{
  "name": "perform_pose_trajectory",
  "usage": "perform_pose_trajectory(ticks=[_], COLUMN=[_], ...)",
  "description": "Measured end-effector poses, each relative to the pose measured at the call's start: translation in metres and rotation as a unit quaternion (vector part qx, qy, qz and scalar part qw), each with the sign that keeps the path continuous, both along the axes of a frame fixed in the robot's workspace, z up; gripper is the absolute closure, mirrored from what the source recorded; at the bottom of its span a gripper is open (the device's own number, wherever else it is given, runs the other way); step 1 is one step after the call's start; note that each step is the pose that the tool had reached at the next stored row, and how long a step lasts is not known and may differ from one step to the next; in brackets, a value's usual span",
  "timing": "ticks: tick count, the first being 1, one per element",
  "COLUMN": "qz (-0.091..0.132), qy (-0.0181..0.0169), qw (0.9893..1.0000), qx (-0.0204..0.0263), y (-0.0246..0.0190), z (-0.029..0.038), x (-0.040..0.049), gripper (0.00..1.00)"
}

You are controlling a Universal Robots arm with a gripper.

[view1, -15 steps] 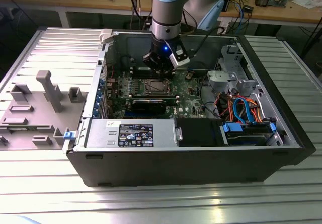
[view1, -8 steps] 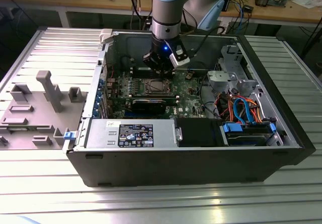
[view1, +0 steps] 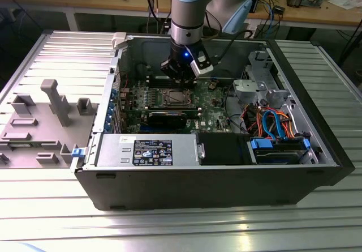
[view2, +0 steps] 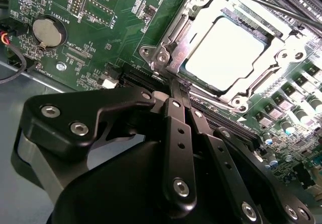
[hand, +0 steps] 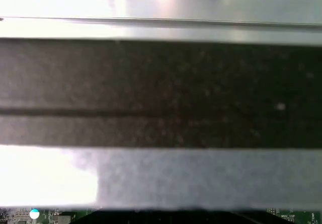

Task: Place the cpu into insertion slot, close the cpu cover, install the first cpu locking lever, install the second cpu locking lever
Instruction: 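Install the first cpu locking lever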

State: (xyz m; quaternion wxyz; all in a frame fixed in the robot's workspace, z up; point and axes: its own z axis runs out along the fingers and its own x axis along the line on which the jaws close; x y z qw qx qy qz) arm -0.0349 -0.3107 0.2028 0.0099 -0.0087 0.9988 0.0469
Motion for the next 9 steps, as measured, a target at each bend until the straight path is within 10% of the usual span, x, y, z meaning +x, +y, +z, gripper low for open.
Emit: perform_pose_trajectory(ticks=[9], qz=[0.0], qy=[-0.0003], qw=[1.0], qx=[-0.0001], y=[0.0], z=[0.0018], x=[0.0001], gripper=[0.89])
